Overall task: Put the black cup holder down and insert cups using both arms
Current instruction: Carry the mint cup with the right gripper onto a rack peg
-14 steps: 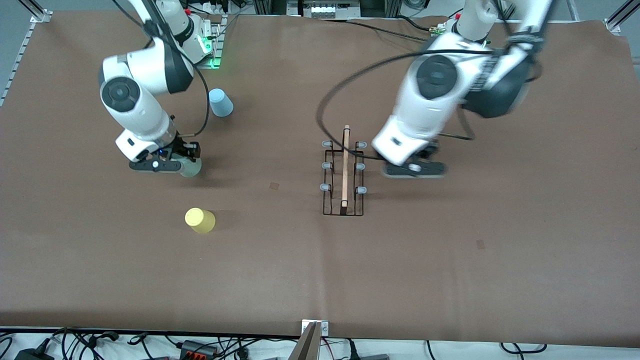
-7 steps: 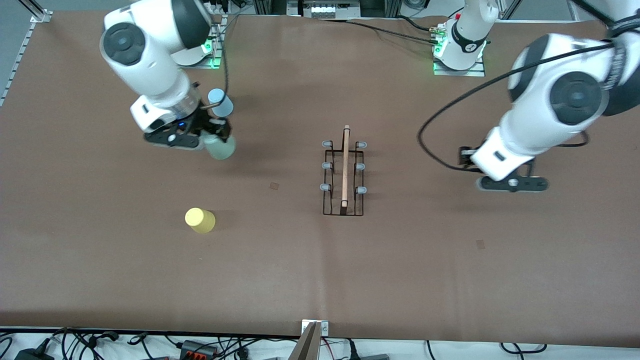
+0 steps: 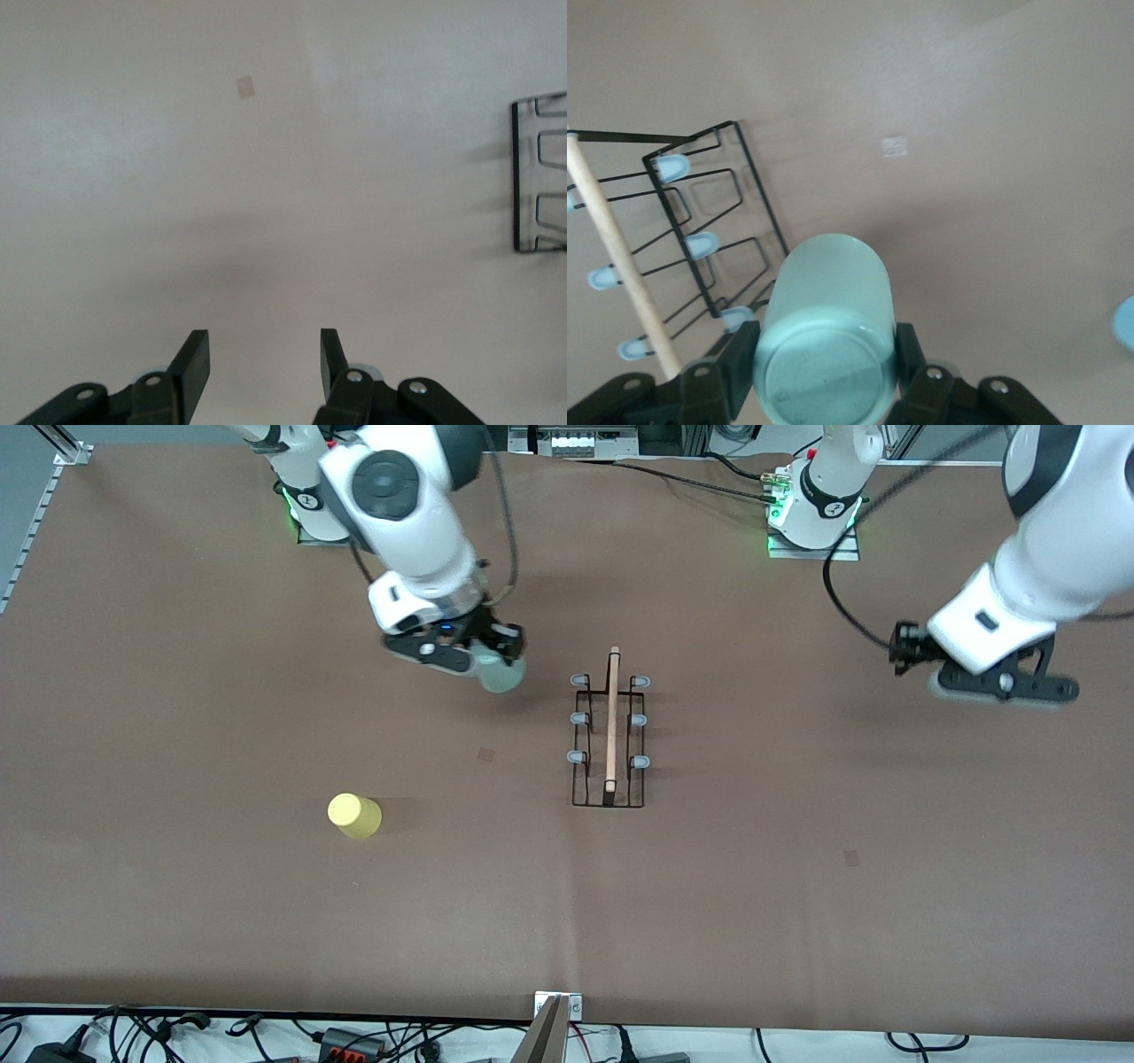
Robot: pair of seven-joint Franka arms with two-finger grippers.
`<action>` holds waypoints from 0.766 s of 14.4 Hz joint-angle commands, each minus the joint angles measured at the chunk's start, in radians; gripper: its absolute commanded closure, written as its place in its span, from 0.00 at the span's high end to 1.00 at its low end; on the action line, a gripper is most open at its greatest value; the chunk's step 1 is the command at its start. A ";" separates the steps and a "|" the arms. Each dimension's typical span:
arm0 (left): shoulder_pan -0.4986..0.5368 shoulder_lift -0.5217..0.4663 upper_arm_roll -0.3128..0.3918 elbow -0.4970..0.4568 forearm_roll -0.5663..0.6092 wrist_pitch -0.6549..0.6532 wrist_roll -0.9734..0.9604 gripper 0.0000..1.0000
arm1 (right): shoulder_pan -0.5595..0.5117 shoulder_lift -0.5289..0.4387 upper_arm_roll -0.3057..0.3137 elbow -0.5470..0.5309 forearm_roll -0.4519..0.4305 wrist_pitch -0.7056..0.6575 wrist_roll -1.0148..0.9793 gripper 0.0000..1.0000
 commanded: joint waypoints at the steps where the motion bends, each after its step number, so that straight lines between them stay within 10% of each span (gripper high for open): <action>1: 0.041 -0.065 -0.013 -0.089 -0.002 0.064 0.097 0.64 | 0.069 0.100 -0.003 0.065 -0.079 0.035 0.151 0.00; 3: 0.058 -0.035 0.001 -0.083 -0.004 0.067 0.111 1.00 | 0.102 0.131 -0.003 0.072 -0.098 0.075 0.211 0.00; 11: 0.112 0.039 0.001 0.090 -0.035 -0.042 0.180 1.00 | 0.145 0.169 0.026 0.100 -0.116 0.084 0.282 0.00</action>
